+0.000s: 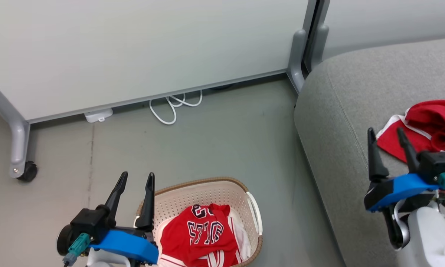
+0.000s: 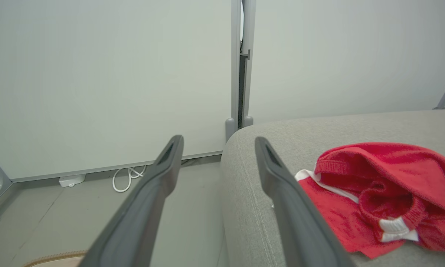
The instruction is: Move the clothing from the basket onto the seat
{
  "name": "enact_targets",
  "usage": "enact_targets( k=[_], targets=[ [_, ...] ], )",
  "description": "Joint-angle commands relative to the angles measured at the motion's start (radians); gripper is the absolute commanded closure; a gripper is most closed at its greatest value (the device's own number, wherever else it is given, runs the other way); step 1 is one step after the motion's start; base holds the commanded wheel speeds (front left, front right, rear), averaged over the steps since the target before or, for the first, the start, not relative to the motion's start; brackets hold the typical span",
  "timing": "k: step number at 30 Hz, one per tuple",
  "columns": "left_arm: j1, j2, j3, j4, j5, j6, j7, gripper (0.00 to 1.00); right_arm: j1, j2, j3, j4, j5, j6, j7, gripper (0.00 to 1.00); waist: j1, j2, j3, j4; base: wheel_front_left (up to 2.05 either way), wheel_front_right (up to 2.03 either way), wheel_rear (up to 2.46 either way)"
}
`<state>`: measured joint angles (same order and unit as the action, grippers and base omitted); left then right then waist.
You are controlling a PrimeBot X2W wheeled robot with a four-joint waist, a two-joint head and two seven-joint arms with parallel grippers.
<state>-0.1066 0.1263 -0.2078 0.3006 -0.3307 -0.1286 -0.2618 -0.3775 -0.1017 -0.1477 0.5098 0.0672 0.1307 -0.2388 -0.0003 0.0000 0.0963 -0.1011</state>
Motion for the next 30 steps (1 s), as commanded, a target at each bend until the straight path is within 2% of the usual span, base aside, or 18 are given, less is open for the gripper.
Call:
enact_targets(
  k=[1, 9, 20, 30],
  targets=[
    [0.012, 0.005, 0.013, 0.003, 0.005, -0.003, -0.005, 0.00, 0.035, 0.006, 0.011, -0.023, 0.003, 0.000, 0.009, 0.00, 0.0003, 0.0000, -0.021, 0.017, 0.00, 0.00, 0.00],
    [0.041, -0.012, 0.071, 0.032, 0.027, -0.003, -0.005, 0.00, 0.150, 0.029, 0.027, -0.136, 0.020, 0.000, 0.037, 0.00, 0.0003, 0.0000, -0.067, 0.064, 0.00, 0.00, 0.00],
    [0.030, -0.029, 0.081, 0.065, 0.042, -0.003, -0.005, 0.00, 0.248, 0.046, 0.084, -0.205, 0.020, 0.000, 0.080, 0.00, 0.0003, 0.0000, -0.097, 0.111, 0.00, 0.00, 0.00],
    [0.032, -0.031, 0.100, 0.083, 0.048, -0.003, -0.005, 0.00, 0.268, 0.051, 0.109, -0.238, 0.033, 0.000, 0.094, 0.00, 0.0003, 0.0000, -0.096, 0.123, 0.00, 0.00, 0.00]
  ],
)
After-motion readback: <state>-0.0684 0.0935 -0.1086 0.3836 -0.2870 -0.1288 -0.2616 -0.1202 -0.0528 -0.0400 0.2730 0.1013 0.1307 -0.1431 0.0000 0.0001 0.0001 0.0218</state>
